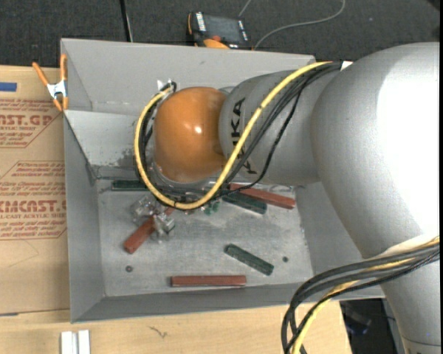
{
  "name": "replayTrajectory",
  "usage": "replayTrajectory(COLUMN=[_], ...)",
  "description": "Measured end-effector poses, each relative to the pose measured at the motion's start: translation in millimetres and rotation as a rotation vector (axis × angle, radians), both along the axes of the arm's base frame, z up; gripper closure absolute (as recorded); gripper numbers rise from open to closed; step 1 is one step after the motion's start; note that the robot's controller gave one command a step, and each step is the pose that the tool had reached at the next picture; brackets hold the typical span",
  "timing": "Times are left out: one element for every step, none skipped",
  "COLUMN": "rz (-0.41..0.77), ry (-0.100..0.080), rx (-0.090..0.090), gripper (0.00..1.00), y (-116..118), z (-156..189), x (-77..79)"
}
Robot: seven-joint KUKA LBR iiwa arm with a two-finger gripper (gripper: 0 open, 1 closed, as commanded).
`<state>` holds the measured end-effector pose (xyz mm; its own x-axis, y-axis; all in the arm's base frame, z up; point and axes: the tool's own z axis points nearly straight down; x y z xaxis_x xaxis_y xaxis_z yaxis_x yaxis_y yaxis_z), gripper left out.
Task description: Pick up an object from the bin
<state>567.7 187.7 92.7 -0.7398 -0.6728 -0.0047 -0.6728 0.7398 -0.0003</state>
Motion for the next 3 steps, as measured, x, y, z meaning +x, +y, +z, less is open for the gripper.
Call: replayTrajectory(rz=[-0.002,-0.003,-0.003], ry=[0.002,0.001,-0.005], rx=[0.000,0.000,0.001], gripper=[1.00,1.00,1.00], y=[0,1,2], z=[5,18,93], x=[0.5,0.9,2.3])
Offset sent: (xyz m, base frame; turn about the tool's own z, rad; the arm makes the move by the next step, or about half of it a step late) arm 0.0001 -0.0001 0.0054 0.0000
